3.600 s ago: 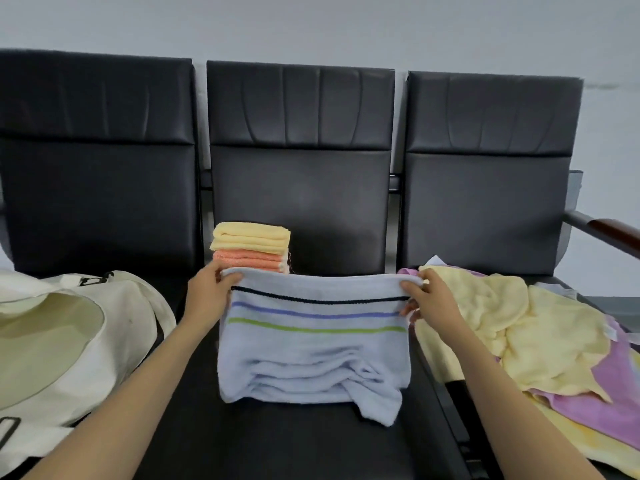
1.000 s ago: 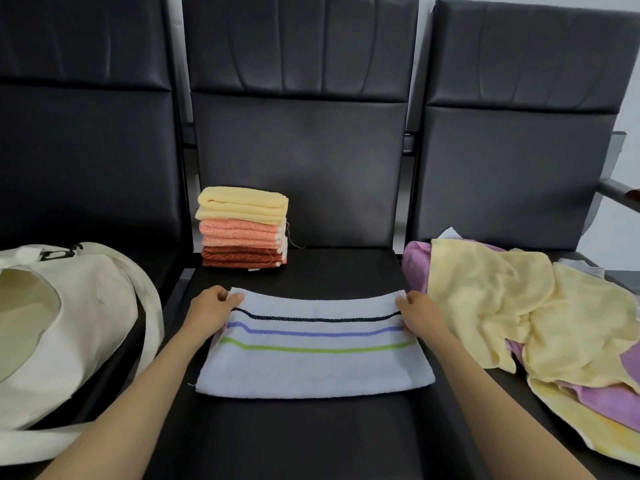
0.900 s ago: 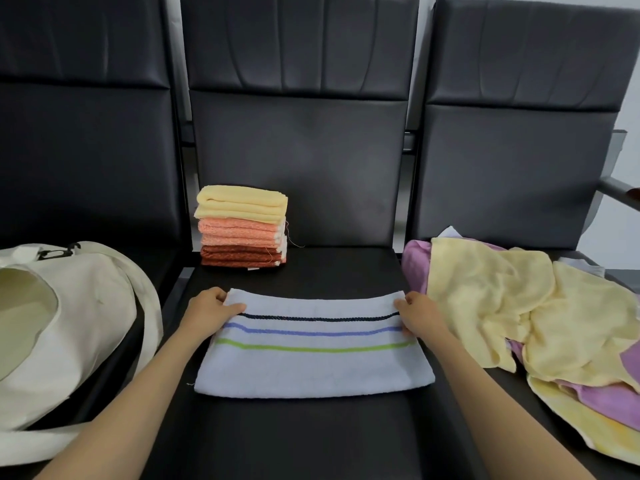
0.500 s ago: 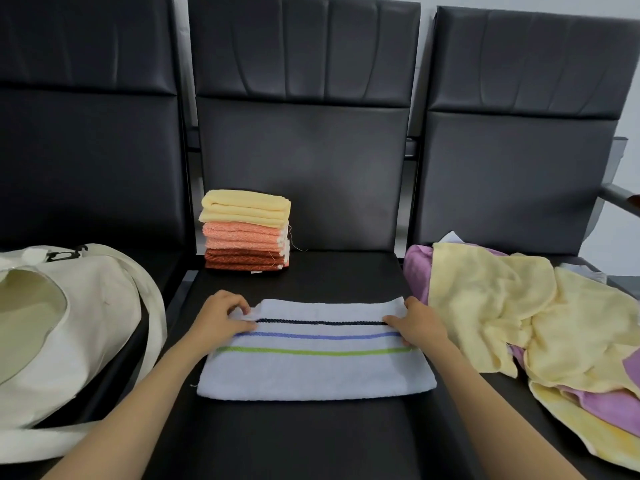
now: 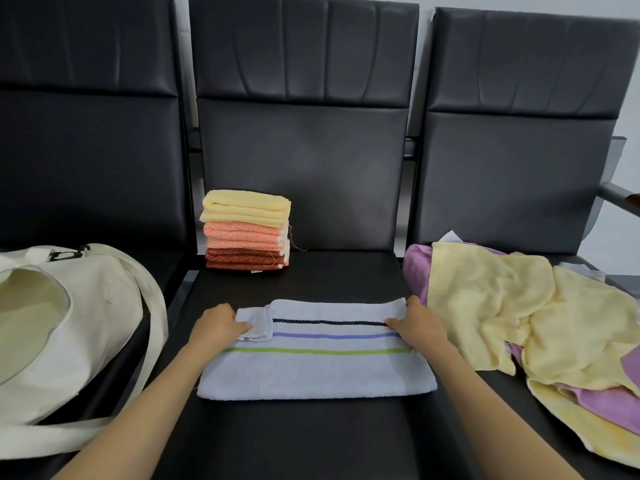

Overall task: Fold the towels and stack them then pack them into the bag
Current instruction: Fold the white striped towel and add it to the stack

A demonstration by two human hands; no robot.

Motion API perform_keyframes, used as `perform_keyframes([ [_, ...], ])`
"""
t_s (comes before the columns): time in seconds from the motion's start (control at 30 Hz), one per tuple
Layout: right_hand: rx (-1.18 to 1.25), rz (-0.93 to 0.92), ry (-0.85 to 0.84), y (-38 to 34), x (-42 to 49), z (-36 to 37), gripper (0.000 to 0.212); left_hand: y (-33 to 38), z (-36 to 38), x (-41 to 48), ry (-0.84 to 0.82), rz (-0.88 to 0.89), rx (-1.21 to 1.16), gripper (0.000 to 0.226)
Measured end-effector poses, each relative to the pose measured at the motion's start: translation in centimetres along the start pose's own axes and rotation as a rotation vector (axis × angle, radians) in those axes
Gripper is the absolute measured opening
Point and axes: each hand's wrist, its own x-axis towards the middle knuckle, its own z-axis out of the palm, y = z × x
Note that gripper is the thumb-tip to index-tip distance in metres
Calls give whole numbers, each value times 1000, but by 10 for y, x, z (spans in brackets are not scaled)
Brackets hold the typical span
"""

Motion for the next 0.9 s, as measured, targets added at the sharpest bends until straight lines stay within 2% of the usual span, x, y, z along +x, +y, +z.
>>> perform_keyframes([
  [0.17,-212,-116,235,-22,-14,5,50,-4,4,1,108,103,-155,20],
  [0.2,-212,-164,196,-27,-16,8,45,-3,5,1,111,118,-161,21],
  [0.3,-151,-289,-7,-42,-24,21,12,0,8,-1,102,126,-171,22],
  [0.4,-205,-375,-48,-46,-32,31,13,4,7,-3,83,130,-255,38],
  [0.47,-206,-383,-41,-45,-32,32,14,6,5,-3,43,97,-441,58],
  [0.53,-189,-375,-50,-43,-31,30,13,7,2,-2,45,-16,-749,68],
  [0.6,-185,-373,-59,-44,-31,31,13,5,-1,1,136,-149,-1032,65],
  [0.67,-194,-375,-57,-45,-32,31,12,-2,-2,6,256,-238,-1189,59],
  [0.7,-199,-376,-54,-45,-33,32,12,-4,-2,7,293,-254,-1208,56],
  [0.77,-204,-375,-51,-46,-34,32,13,-6,-1,4,320,-214,-1081,48],
  [0.9,-206,-379,-56,-47,-35,31,13,-2,7,-1,311,57,-661,27],
])
